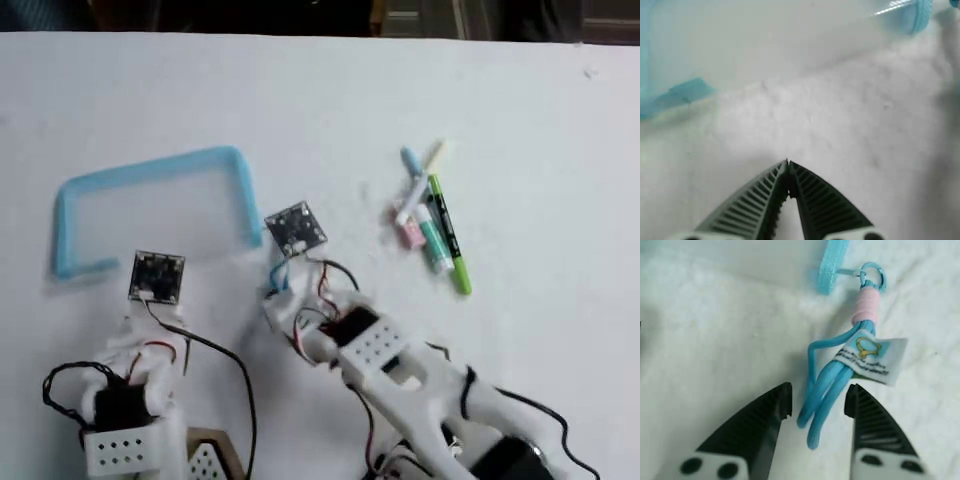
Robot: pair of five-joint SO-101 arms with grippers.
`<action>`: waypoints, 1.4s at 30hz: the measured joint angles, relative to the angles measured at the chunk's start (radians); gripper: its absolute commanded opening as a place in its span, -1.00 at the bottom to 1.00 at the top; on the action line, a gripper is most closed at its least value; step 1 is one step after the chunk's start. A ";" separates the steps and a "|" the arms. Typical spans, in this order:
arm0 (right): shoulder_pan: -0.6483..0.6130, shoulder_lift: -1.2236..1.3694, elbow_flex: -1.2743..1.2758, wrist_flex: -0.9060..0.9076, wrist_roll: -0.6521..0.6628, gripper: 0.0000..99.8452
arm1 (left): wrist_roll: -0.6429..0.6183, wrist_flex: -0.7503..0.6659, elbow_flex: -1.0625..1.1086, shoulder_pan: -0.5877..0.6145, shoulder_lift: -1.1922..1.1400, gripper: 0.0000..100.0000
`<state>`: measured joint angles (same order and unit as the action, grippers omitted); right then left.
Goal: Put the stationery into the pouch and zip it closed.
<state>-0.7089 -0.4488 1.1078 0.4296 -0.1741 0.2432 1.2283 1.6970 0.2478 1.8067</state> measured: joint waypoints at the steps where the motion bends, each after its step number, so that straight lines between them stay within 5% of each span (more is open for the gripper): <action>1: 0.008 0.034 -0.023 -0.012 0.000 -0.63 | 0.000 0.000 0.000 0.000 0.000 -0.94; 15: 0.167 0.416 -0.296 -0.011 0.000 -0.64 | 0.000 0.000 0.000 0.000 0.000 -0.94; 27: 0.184 0.422 -0.342 0.193 0.262 -0.64 | 0.000 0.000 0.000 0.000 0.000 -0.94; 32: 0.192 0.420 -0.350 0.233 0.351 -0.96 | 0.000 0.000 0.000 0.000 0.000 -0.94; 42: 0.224 0.422 -0.387 0.247 0.393 -0.97 | 0.000 0.000 0.000 0.000 0.000 -0.94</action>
<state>-0.4849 -0.0269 0.7211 0.6767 0.2186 0.2432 1.2283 1.6970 0.2478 1.8067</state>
